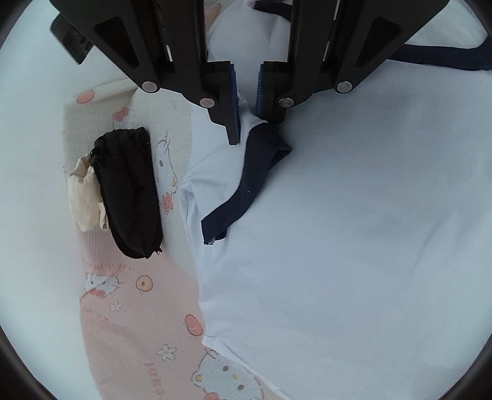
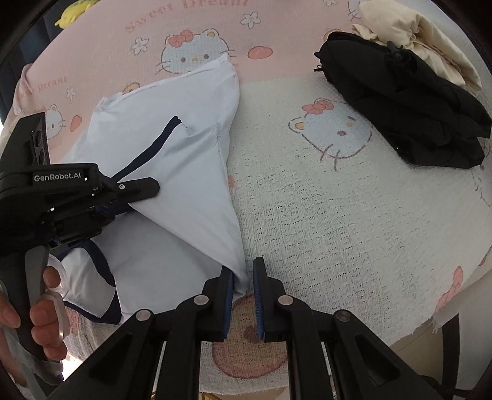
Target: Fold clothes
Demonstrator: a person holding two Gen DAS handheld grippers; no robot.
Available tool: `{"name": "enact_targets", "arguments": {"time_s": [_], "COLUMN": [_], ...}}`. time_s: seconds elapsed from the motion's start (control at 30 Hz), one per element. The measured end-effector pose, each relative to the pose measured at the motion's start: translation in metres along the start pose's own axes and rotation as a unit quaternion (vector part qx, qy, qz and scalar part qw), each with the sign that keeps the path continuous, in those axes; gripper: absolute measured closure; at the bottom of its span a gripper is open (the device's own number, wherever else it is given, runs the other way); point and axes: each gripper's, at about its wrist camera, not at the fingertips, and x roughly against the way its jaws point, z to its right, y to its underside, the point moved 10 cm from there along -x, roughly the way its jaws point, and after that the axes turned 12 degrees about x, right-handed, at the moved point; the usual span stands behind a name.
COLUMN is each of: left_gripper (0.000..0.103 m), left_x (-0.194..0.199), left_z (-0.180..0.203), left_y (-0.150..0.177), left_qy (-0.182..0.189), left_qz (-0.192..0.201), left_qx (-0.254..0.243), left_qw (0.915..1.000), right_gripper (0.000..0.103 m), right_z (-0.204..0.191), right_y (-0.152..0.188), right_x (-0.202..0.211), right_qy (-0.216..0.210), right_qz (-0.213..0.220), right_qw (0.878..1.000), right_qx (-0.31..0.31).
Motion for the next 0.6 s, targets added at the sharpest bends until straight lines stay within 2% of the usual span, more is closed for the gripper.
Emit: {"name": "enact_targets", "arguments": {"time_s": [0.03,0.13,0.3,0.37,0.43,0.5,0.57,0.6], "left_gripper": [0.095,0.095,0.093,0.090,0.078,0.049,0.035,0.033], "left_x": [0.000,0.004,0.008,0.007,0.007,0.010,0.017,0.021], "left_z": [-0.001,0.000,0.012,0.013,0.012,0.013,0.015,0.016], "left_y": [-0.001,-0.001,0.004,0.006,0.007,0.009,0.006,0.004], "left_qy": [0.009,0.000,-0.055,-0.057,-0.025,0.021,0.043,0.048], "left_qz": [-0.006,-0.003,0.011,-0.001,-0.021,-0.037,-0.034,-0.031], "left_qx": [0.018,0.021,-0.051,-0.055,-0.028,0.005,0.022,0.026], "left_qw": [0.9998,0.9998,0.9971,0.9969,0.9991,0.9991,0.9982,0.9981], "right_gripper": [0.093,0.093,0.092,0.080,0.059,0.053,0.051,0.049], "right_z": [0.000,0.000,0.002,0.002,0.002,0.002,0.005,0.007], "right_y": [0.000,-0.001,-0.001,0.000,0.002,0.003,0.003,0.004], "right_x": [0.000,-0.001,0.000,0.004,0.010,0.020,0.029,0.033], "right_qy": [0.001,0.001,-0.015,-0.015,-0.022,-0.038,-0.051,-0.053], "right_qz": [-0.001,-0.002,0.001,-0.001,0.006,0.018,0.030,0.033], "right_qw": [1.000,1.000,1.000,1.000,1.000,0.999,0.998,0.998], "right_qx": [0.001,0.004,0.000,0.009,0.012,0.009,0.001,-0.001]}}
